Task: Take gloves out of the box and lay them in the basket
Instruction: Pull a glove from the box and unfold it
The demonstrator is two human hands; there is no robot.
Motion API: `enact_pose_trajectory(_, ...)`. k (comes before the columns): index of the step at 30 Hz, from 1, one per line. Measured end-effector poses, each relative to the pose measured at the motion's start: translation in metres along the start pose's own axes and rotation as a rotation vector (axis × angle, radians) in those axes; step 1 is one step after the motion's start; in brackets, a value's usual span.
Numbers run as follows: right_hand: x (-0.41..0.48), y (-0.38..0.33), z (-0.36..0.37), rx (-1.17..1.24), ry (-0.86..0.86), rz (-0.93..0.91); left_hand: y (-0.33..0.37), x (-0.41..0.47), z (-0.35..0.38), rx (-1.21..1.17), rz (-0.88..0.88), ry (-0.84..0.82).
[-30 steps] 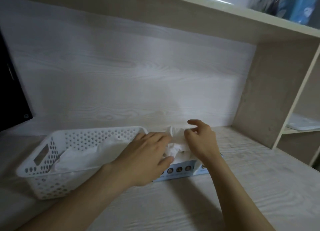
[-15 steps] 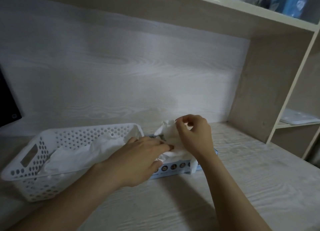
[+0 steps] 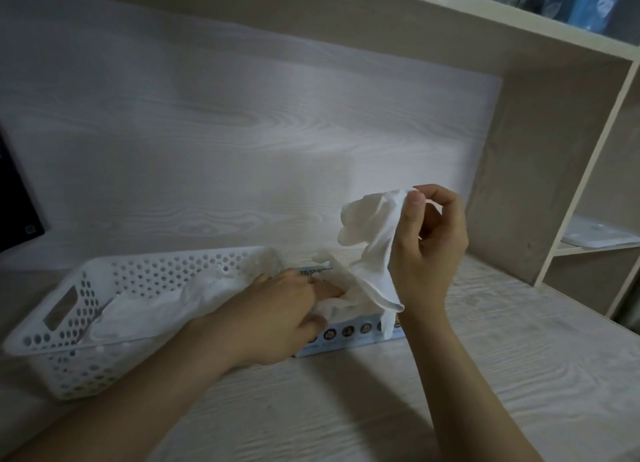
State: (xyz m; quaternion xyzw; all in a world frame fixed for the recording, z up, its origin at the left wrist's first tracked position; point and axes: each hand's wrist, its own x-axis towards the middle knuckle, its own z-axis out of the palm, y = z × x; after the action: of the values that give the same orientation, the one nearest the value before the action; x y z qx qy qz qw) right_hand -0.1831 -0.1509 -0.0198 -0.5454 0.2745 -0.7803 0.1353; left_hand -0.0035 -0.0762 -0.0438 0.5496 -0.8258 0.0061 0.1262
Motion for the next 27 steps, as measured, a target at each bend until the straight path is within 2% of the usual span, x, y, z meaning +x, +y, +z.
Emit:
enact_pose_trajectory(3,-0.004,-0.003,0.004,-0.029,-0.002,0.019,0.002,-0.001,-0.007,-0.169,-0.019,0.036)
enact_pose_trajectory(7,-0.014,-0.004,0.011,-0.072,-0.049,0.083,0.005,-0.002,-0.013,-0.232,-0.103,0.149)
enact_pose_trajectory(12,-0.02,-0.005,0.015,-0.091,-0.075,0.161,0.011,-0.004,-0.019,-0.357,-0.097,0.388)
enact_pose_trajectory(16,-0.02,-0.006,0.017,-0.043,-0.159,0.175,0.006,-0.001,-0.018,-0.371,-0.005,0.643)
enact_pose_trajectory(18,-0.021,-0.006,0.016,-0.051,-0.244,0.177,0.001,0.002,-0.018,-0.37,-0.024,0.749)
enact_pose_trajectory(23,-0.027,-0.006,0.015,-0.028,-0.562,0.081,-0.009,0.007,-0.019,-0.526,-0.185,0.791)
enact_pose_trajectory(27,-0.029,-0.002,0.016,-0.203,-0.595,-0.076,-0.011,0.006,-0.026,-0.672,-0.207,0.821)
